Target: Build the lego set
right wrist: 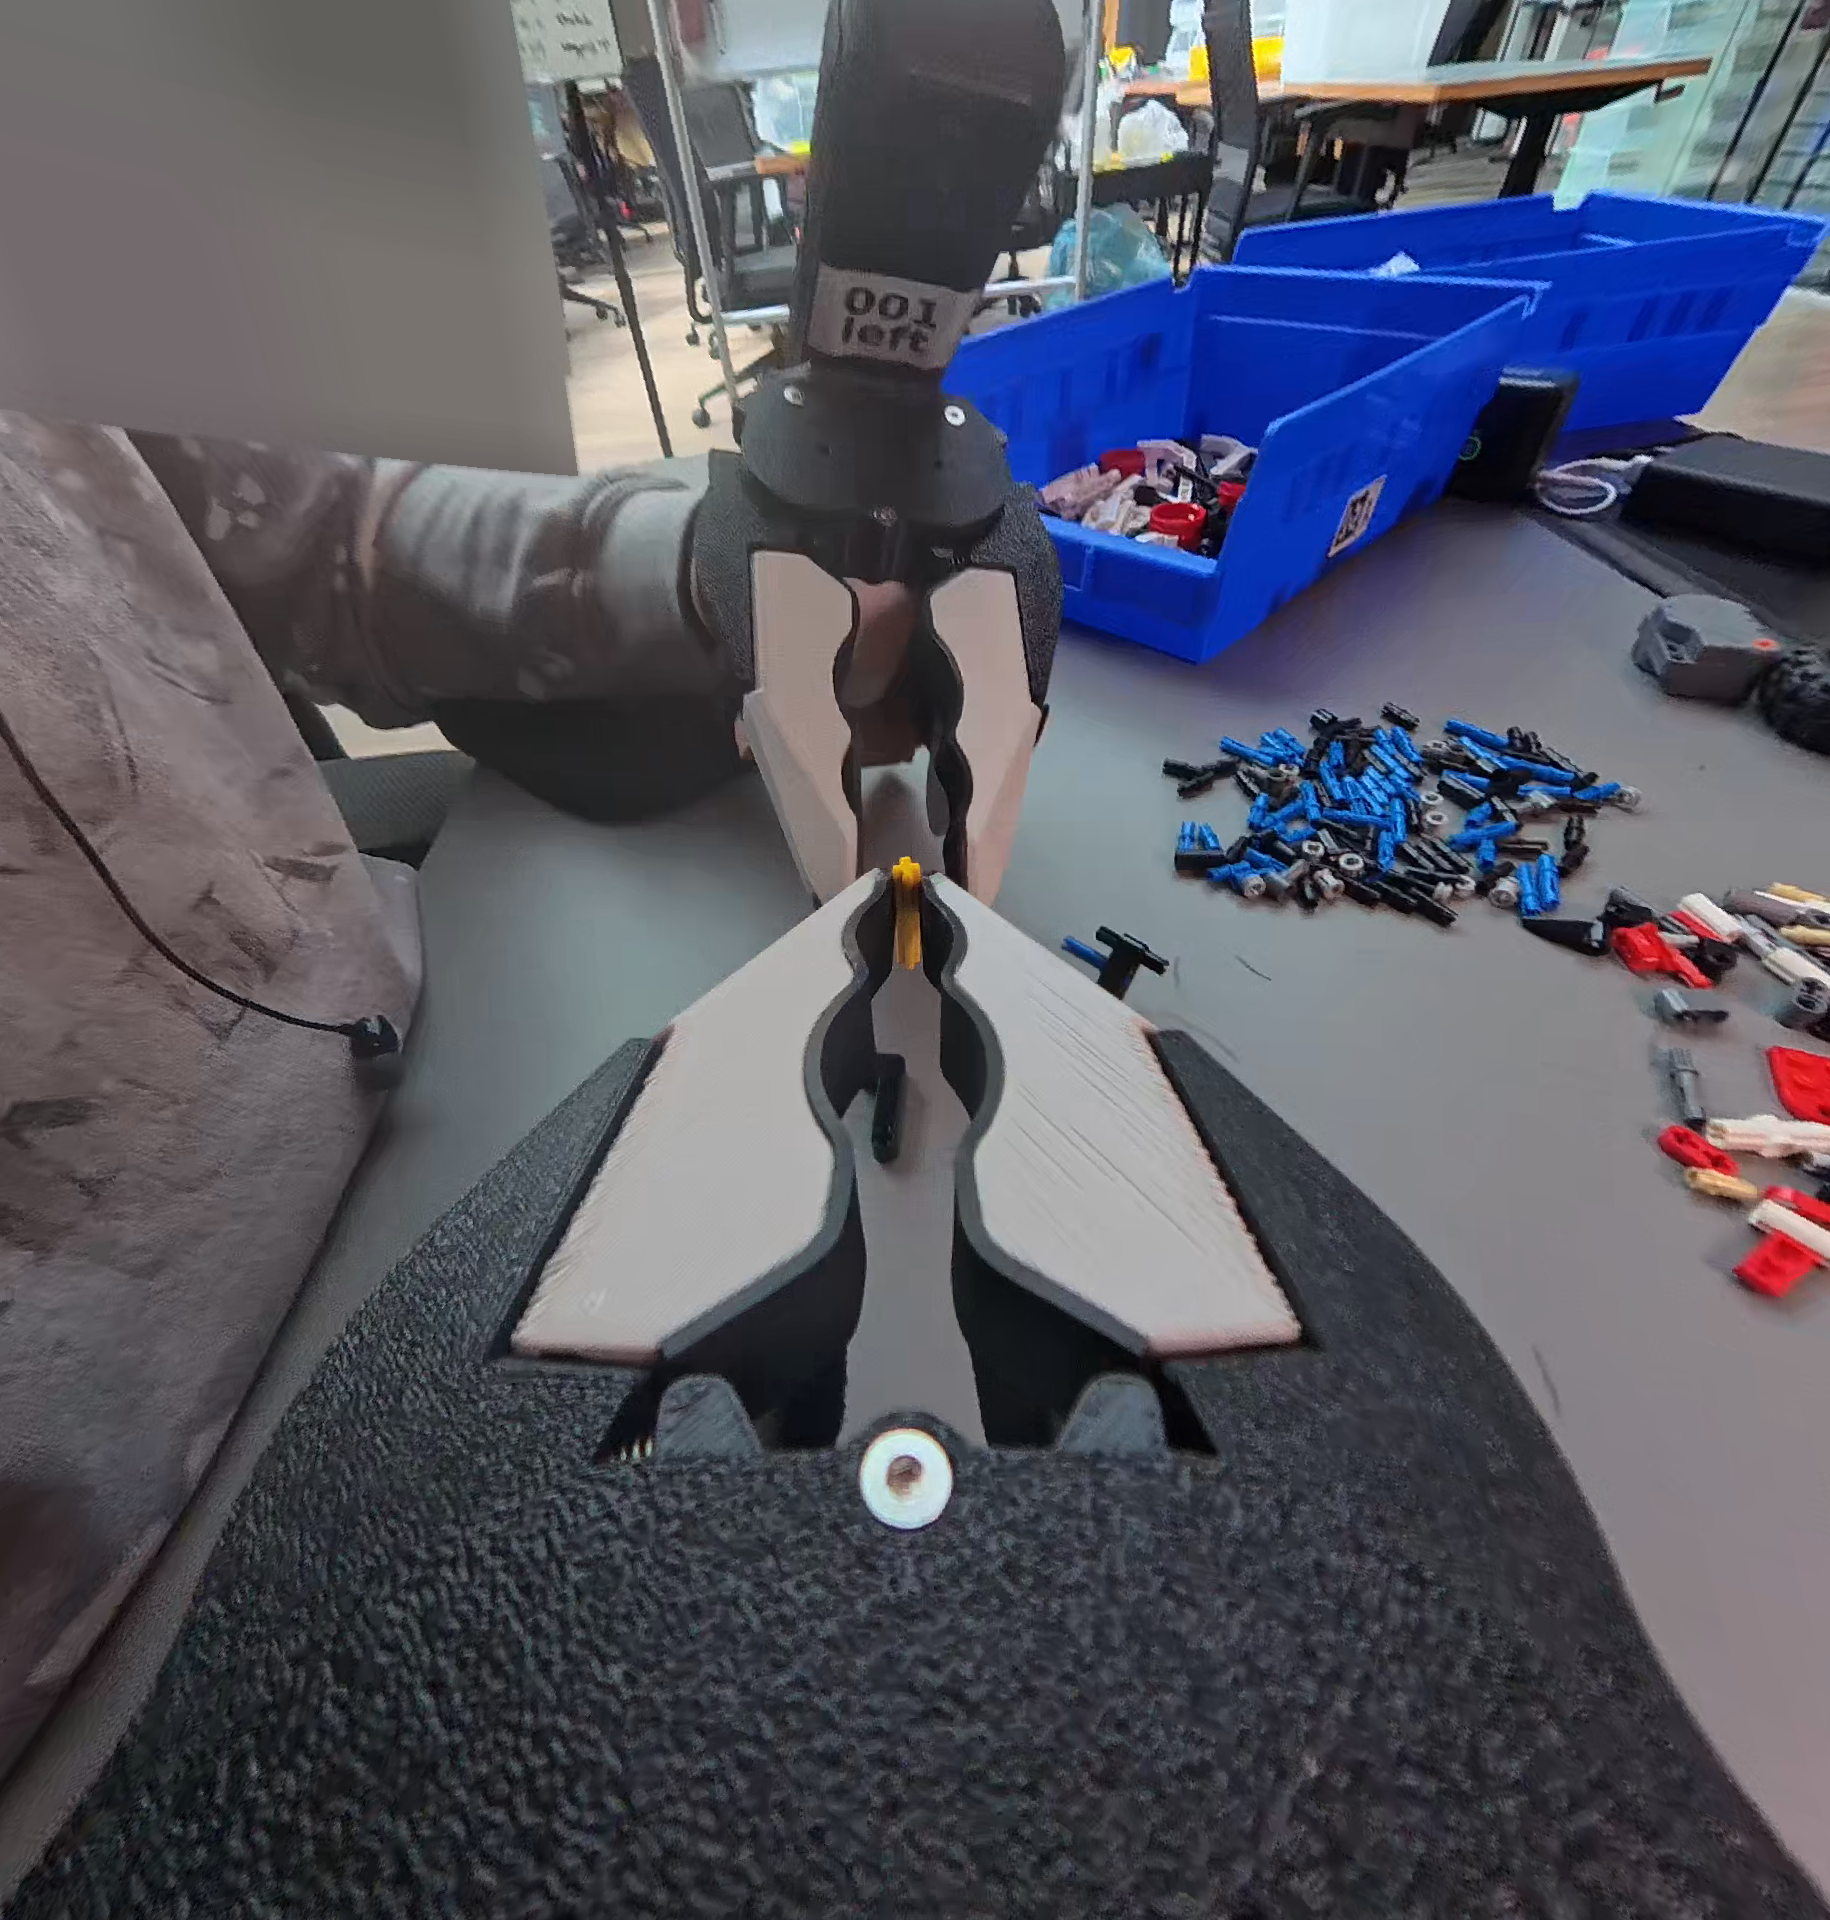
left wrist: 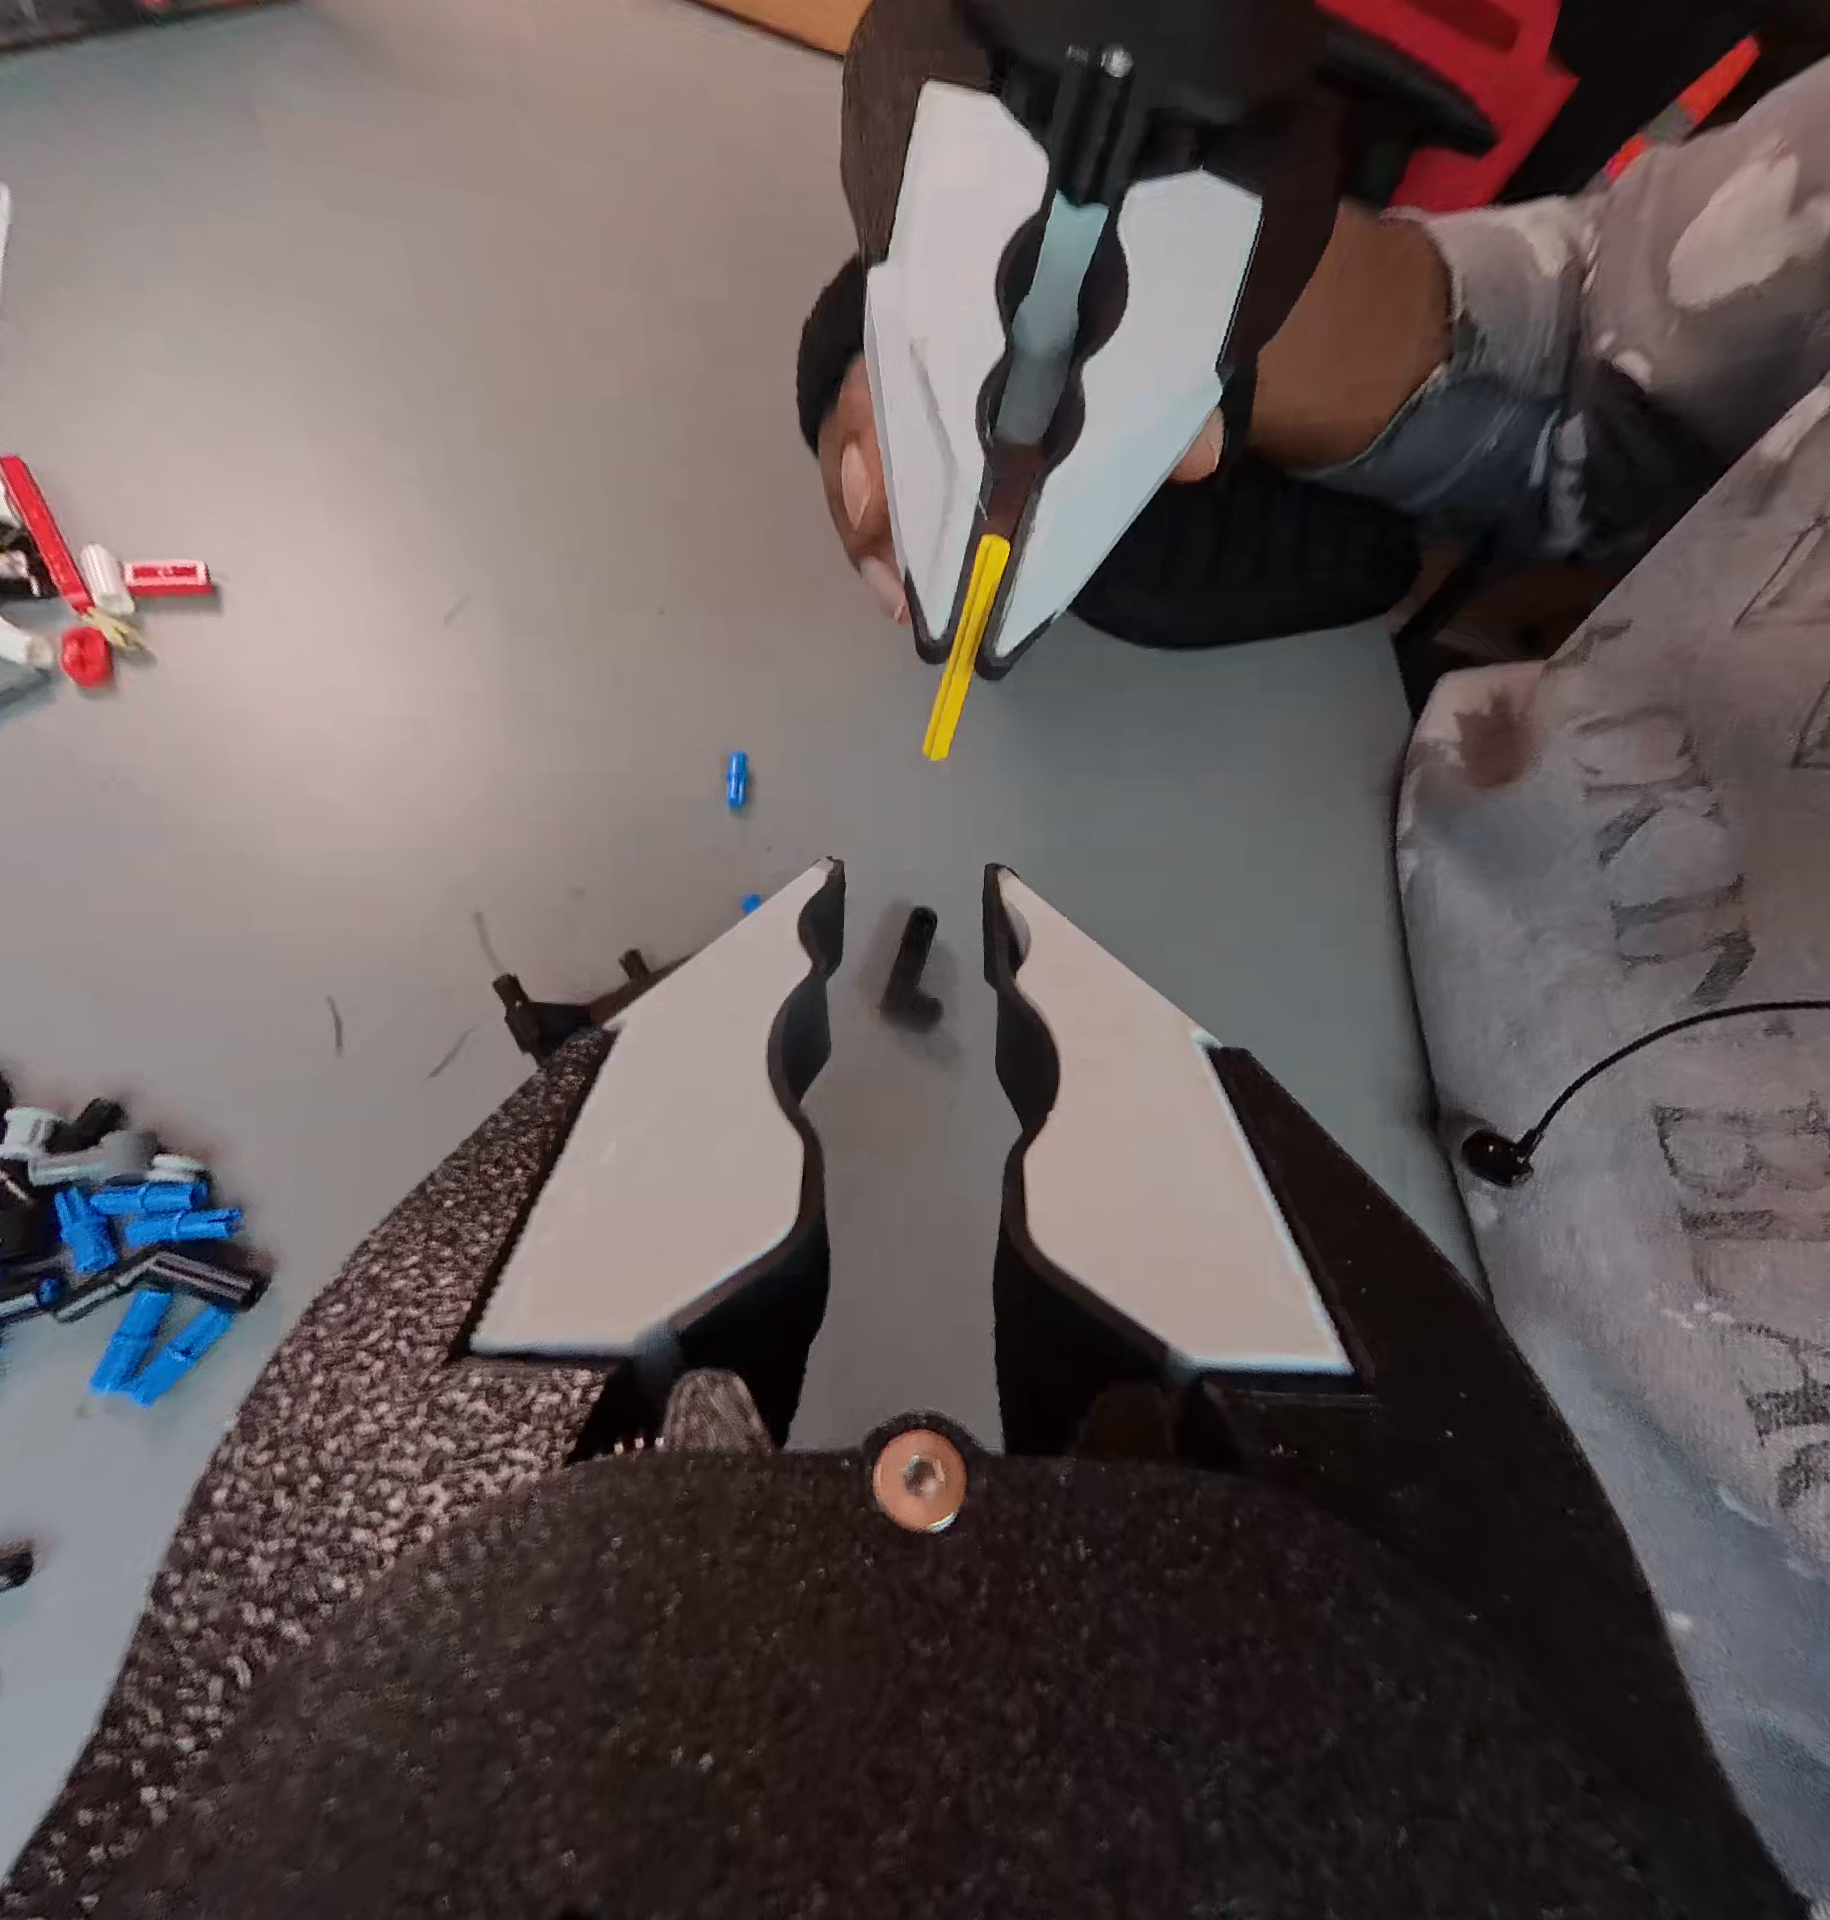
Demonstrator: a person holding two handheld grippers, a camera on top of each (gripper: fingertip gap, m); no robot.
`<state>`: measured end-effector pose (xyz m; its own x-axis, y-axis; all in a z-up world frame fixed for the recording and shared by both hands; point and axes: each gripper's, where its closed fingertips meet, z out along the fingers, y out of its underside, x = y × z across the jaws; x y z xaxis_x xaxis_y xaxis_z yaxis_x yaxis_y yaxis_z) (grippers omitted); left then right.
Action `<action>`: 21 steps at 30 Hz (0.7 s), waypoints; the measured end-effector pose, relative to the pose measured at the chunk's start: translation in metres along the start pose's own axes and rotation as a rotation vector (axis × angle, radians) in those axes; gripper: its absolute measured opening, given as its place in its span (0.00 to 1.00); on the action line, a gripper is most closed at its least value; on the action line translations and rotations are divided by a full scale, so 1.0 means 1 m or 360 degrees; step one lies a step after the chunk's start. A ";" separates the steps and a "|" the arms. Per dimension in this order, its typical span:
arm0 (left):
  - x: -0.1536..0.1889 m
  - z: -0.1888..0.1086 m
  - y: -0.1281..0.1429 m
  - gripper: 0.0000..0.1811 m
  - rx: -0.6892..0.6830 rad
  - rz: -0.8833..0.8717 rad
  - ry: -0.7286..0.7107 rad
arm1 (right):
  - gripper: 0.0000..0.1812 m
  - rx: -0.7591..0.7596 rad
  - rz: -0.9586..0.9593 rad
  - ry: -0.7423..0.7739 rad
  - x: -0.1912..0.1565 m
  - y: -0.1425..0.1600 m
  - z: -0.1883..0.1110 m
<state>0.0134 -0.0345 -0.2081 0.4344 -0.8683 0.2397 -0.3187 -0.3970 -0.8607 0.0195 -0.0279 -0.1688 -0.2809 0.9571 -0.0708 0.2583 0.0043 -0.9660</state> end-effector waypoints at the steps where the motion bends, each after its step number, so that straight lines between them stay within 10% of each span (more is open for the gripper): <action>1: -0.001 0.001 0.011 0.15 -0.0092 0.0003 -0.0007 | 0.02 -0.0079 -0.0029 0.0042 0.002 0.010 0.000; 8: -0.002 0.025 0.052 0.14 -0.0477 0.0106 -0.0037 | 0.02 -0.0374 -0.0052 0.0057 -0.003 0.050 0.013; 21: -0.010 0.026 0.051 0.07 -0.0456 0.0000 -0.0238 | 0.02 -0.0499 -0.0005 0.0152 0.000 0.063 0.017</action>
<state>0.0147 -0.0384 -0.2658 0.5465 -0.8234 0.1529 -0.5338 -0.4832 -0.6940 0.0195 -0.0323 -0.2342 -0.1977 0.9798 -0.0301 0.5339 0.0819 -0.8416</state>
